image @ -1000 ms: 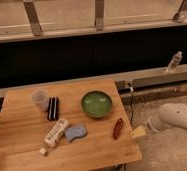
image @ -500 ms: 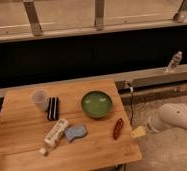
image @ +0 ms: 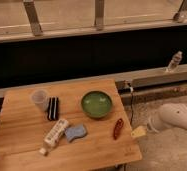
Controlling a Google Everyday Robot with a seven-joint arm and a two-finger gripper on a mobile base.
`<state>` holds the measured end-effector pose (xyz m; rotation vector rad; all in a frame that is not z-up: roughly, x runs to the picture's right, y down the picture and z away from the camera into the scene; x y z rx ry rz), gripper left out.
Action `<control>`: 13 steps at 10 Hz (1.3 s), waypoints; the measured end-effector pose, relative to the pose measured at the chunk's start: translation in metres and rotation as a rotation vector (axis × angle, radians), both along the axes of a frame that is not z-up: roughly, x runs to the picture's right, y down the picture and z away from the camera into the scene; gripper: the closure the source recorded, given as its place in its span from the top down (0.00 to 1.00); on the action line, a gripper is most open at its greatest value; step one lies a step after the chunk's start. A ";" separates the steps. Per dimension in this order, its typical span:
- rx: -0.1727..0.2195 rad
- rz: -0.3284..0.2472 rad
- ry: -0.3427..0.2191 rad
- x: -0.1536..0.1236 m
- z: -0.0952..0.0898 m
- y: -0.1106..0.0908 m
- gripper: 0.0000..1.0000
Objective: Wipe the white sponge on the table
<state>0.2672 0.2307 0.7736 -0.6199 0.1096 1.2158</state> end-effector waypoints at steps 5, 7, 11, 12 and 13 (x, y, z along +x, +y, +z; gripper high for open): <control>0.000 0.000 0.000 0.000 0.000 0.000 0.80; 0.000 0.000 0.000 0.000 0.000 0.000 0.80; 0.011 0.006 -0.061 0.001 0.004 -0.010 0.80; 0.026 -0.005 -0.096 -0.004 0.003 -0.020 0.80; 0.049 -0.030 -0.129 -0.015 -0.001 -0.034 0.80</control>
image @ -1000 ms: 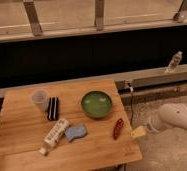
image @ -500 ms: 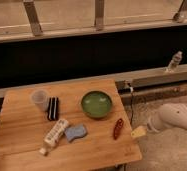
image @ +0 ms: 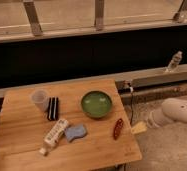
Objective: Wipe the white sponge on the table
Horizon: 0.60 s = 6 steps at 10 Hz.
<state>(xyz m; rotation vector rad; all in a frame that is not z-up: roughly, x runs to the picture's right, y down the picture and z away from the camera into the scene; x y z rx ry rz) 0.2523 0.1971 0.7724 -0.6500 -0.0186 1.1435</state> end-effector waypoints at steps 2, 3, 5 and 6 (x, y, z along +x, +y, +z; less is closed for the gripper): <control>0.044 -0.074 -0.072 -0.045 -0.016 -0.026 0.80; 0.058 -0.114 -0.122 -0.078 -0.025 -0.035 0.80; 0.092 -0.166 -0.184 -0.117 -0.041 -0.043 0.80; 0.095 -0.167 -0.185 -0.117 -0.041 -0.043 0.80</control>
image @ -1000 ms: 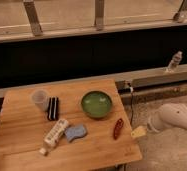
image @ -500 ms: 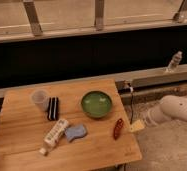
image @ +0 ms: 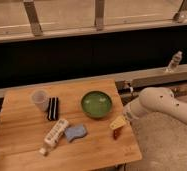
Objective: Wipe the white sponge on the table
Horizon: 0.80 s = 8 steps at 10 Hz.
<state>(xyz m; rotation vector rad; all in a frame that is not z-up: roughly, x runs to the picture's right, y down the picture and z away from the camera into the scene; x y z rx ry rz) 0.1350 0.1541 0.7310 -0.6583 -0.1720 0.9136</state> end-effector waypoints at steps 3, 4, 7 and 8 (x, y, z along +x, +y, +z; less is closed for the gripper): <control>0.000 0.000 0.000 0.000 0.000 0.000 0.80; 0.000 0.001 0.001 0.001 0.000 0.000 0.80; 0.004 0.015 0.030 0.010 0.001 -0.009 0.80; 0.020 -0.005 0.028 0.007 0.000 -0.020 0.80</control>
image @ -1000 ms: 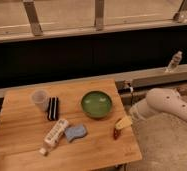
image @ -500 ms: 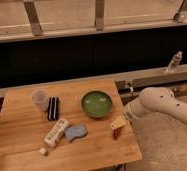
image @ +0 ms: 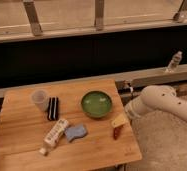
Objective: Wipe the white sponge on the table
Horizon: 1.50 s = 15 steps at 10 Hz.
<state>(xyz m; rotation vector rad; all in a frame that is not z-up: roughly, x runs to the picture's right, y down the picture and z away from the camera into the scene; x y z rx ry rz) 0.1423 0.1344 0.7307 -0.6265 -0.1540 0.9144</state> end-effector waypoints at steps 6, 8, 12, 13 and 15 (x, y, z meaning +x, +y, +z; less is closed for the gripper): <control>0.099 -0.187 0.021 -0.124 -0.005 -0.028 0.80; 0.080 -0.221 0.045 -0.163 0.004 -0.018 0.80; 0.075 -0.247 0.060 -0.180 0.008 -0.012 0.80; 0.069 -0.259 0.048 -0.177 0.008 -0.007 0.80; 0.050 -0.273 0.012 -0.192 0.008 0.005 0.80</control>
